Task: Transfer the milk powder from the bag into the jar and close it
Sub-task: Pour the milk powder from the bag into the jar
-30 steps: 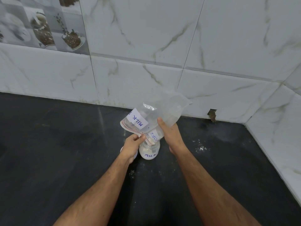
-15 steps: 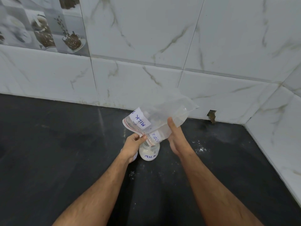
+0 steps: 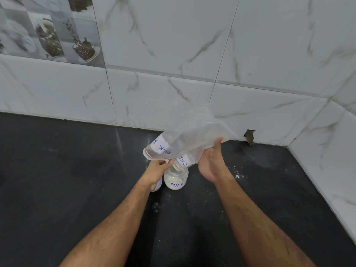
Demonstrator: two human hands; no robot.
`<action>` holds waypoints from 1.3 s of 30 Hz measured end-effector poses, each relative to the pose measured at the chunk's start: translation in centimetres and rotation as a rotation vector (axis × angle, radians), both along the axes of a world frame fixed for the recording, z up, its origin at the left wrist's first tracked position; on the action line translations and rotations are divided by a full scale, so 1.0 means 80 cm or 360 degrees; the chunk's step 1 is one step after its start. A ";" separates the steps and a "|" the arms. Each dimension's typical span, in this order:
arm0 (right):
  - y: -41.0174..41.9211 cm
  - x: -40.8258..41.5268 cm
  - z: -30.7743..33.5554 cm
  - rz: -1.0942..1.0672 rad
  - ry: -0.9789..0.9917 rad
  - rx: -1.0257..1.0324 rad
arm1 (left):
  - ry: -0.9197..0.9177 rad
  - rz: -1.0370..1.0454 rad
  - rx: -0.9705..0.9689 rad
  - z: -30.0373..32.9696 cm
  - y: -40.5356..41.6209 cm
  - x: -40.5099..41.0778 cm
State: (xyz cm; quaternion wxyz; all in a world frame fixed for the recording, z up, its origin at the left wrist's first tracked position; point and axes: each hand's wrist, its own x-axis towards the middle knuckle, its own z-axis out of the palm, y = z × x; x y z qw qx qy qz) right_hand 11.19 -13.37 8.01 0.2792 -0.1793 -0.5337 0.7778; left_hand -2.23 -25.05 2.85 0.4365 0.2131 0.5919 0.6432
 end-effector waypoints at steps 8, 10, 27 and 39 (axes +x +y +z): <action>-0.008 -0.006 0.011 -0.0121 -0.0120 0.0284 | -0.0092 0.0093 -0.0076 -0.005 0.003 0.000; -0.011 -0.009 0.008 -0.0100 -0.0148 0.0307 | -0.0105 0.0098 -0.0082 -0.005 0.004 0.001; -0.019 -0.011 -0.003 -0.0393 -0.0633 0.0906 | -0.0396 0.0161 0.0051 0.000 0.000 0.015; -0.022 -0.023 0.004 -0.0619 -0.0830 0.1077 | -0.0334 0.0243 0.0033 -0.036 0.012 -0.001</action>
